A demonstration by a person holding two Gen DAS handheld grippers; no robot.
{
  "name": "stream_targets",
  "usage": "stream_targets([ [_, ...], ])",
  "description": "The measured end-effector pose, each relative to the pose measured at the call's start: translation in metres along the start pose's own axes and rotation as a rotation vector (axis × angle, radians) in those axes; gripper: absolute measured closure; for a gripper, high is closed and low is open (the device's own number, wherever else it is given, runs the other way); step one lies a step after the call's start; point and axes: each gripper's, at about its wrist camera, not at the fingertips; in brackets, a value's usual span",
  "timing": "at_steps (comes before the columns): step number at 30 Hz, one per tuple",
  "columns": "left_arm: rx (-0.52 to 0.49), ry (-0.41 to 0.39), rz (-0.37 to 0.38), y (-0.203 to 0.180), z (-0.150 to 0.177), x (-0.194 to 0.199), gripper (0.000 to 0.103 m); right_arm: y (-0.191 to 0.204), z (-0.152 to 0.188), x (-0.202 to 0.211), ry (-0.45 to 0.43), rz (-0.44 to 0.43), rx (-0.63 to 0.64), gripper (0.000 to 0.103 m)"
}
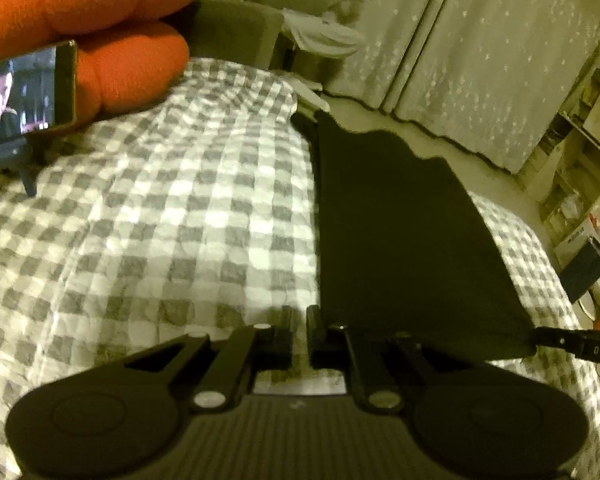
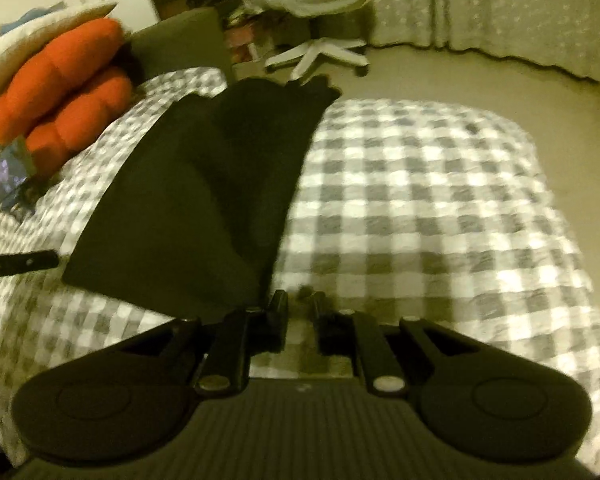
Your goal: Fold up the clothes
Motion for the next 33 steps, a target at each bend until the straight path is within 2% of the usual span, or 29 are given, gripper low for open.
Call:
stream_targets([
  [3, -0.031, -0.047, 0.030, -0.011, -0.001, 0.005, 0.095, -0.004, -0.004, 0.010, -0.055, -0.021, -0.030, 0.088],
  [7, -0.080, -0.078, 0.062, -0.026, -0.002, 0.003, 0.095, 0.012, -0.002, 0.014, -0.090, -0.080, 0.019, 0.088],
  [10, -0.122, -0.083, 0.066, -0.037, -0.001, -0.003, 0.095, 0.030, 0.004, 0.007, -0.067, -0.113, 0.076, 0.088],
  [13, -0.150, -0.059, 0.060, -0.045, 0.002, -0.014, 0.095, 0.043, 0.010, -0.005, -0.026, -0.098, 0.142, 0.088],
  [17, -0.099, 0.013, 0.046, -0.036, 0.006, -0.029, 0.096, 0.042, 0.011, -0.018, 0.020, -0.070, 0.139, 0.091],
  [23, -0.026, 0.027, 0.070, -0.020, 0.007, -0.024, 0.097, 0.022, 0.004, -0.013, 0.027, -0.058, 0.065, 0.093],
  [26, -0.020, 0.030, 0.063, -0.016, 0.009, -0.018, 0.097, 0.018, 0.005, -0.011, 0.018, 0.002, 0.050, 0.089],
  [29, -0.021, 0.042, 0.030, -0.012, 0.011, -0.015, 0.097, 0.015, 0.004, -0.008, 0.020, -0.007, 0.030, 0.089],
  [33, -0.012, 0.049, 0.033, -0.009, 0.011, -0.015, 0.096, 0.017, 0.006, -0.007, 0.012, 0.006, 0.051, 0.088],
])
Point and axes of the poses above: each gripper's, at about its wrist camera, not at the fingertips, and x roughly against the way its jaws point, y to its left, z to its underside, and after that the axes turned 9 degrees about -x, right-handed
